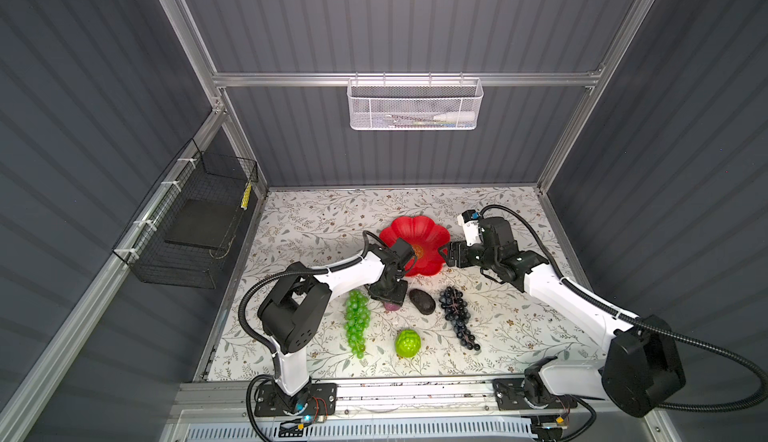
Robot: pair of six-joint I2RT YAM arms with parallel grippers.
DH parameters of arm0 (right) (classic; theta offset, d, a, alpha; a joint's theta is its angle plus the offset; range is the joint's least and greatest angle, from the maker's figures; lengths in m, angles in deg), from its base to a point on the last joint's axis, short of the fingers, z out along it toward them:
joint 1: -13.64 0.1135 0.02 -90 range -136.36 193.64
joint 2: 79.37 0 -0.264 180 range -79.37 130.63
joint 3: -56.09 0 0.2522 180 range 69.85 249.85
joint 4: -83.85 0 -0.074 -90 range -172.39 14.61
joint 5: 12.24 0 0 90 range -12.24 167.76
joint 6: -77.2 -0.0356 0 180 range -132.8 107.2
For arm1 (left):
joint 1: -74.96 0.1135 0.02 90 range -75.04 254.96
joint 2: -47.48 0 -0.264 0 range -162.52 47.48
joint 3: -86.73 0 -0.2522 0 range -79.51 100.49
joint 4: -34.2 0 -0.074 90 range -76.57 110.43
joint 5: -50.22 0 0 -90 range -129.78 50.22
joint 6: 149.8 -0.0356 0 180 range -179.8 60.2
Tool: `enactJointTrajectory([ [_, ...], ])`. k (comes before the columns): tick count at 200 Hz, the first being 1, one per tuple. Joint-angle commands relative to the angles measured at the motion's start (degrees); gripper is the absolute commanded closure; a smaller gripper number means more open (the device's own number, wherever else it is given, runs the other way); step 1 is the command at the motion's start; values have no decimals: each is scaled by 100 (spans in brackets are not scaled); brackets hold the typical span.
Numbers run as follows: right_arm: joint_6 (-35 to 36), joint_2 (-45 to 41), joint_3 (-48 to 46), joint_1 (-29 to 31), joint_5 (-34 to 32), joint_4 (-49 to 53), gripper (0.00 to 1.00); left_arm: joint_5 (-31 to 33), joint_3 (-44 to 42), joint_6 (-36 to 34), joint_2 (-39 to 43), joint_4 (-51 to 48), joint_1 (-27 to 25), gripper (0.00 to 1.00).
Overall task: Place and organize the fake fruits in the fruit bowl
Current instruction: 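Lift the purple fruit with the left gripper and carry it over the red bowl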
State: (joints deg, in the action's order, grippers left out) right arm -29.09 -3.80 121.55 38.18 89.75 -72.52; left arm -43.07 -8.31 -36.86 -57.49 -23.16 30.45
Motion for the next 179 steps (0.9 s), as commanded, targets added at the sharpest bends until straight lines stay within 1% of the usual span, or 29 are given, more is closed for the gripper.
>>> enactJointTrajectory([
  [1, -49, -114, -94, 25, -186, 28, 21, -198, -89, -35, 445, -236, 153, 60],
  [18, -8, -228, -125, 22, -301, 34, 21, -286, -13, -24, 739, -390, 350, 61],
  [37, 1, -309, -155, 20, -270, 50, 21, -461, 171, -65, 975, -539, 644, 61],
  [60, -36, -244, -149, 20, -128, 25, 21, -633, 731, -209, 846, -538, 897, 61],
  [66, -52, -199, -107, 25, -53, 52, 21, -615, 911, -271, 712, -557, 917, 61],
  [73, -78, -152, -44, 22, 53, 80, 21, -565, 1341, -342, 517, -614, 928, 61],
  [101, -236, -62, 90, 33, 454, 82, 21, -412, 2696, -512, -571, -925, 936, 62],
  [141, -231, -269, -61, 55, 387, 171, 22, 100, 4599, -461, -2091, -1210, 936, 63],
  [156, -232, -342, -96, 65, 417, 262, 22, 57, 5069, -469, -2535, -1240, 936, 63],
  [179, -246, -483, -208, 91, 445, 320, 22, 103, 5521, -482, -2986, -1190, 936, 62],
])
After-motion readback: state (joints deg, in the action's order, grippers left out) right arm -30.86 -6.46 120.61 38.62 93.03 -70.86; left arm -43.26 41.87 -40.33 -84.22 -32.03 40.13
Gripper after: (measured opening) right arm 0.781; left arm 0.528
